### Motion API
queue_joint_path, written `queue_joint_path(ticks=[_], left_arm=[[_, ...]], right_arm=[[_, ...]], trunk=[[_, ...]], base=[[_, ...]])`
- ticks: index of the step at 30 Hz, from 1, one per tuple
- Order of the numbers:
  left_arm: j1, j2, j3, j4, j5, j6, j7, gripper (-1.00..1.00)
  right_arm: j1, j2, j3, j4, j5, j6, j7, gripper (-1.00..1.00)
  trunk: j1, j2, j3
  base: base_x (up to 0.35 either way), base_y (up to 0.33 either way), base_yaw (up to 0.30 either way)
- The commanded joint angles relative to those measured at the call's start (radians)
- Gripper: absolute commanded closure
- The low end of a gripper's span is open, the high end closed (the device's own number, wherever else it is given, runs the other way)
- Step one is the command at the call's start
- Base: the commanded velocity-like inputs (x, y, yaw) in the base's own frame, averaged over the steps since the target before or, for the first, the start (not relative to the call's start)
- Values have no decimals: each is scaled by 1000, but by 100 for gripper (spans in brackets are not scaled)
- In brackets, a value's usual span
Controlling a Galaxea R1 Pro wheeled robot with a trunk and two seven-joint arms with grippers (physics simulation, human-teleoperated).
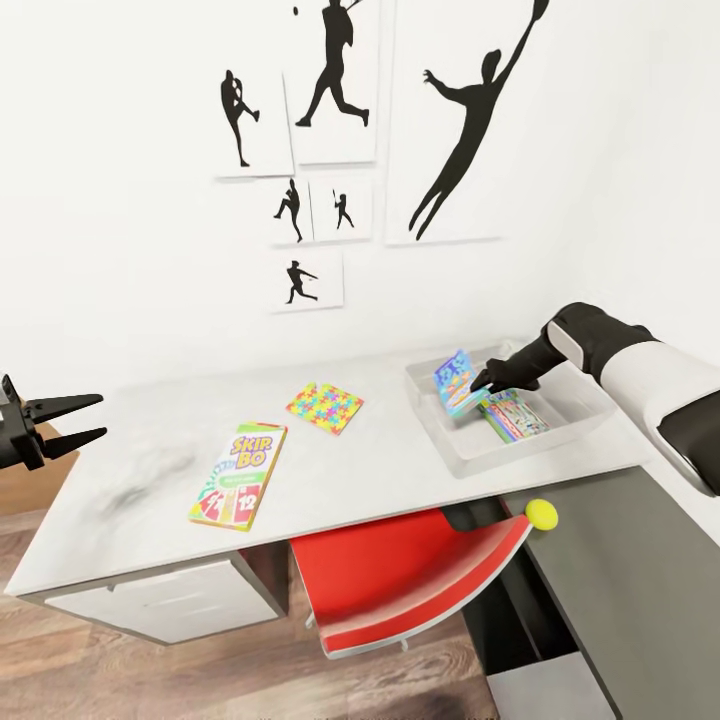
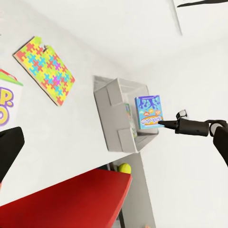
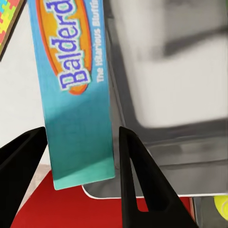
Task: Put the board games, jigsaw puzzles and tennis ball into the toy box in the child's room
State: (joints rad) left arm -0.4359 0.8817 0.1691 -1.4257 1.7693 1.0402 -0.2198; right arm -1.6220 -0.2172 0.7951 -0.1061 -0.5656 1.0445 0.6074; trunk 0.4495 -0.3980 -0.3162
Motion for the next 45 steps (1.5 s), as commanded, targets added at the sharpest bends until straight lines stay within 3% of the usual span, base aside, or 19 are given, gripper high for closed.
queue_joint_path(ticks=[1, 14, 23, 45], left_arm=[[-1, 0, 0, 1, -10, 3, -10, -100], [-2, 0, 0, 1, -10, 3, -10, -100], [-1, 0, 1, 1, -10, 3, -10, -100], [-1, 0, 0, -4, -10, 1, -10, -100]], right_arm=[[-1, -4, 7, -1, -4, 3, 6, 100], [-1, -12, 7, -1, -3, 3, 6, 100], [-1, -43, 6, -1, -4, 3, 6, 100], [0, -27, 8, -3, -2, 3, 6, 100]], trunk=[[1, -2, -3], [1, -2, -24], [1, -2, -39], [1, -2, -43]], base=[[0, 0, 0], [0, 0, 0], [0, 0, 0], [0, 0, 0]])
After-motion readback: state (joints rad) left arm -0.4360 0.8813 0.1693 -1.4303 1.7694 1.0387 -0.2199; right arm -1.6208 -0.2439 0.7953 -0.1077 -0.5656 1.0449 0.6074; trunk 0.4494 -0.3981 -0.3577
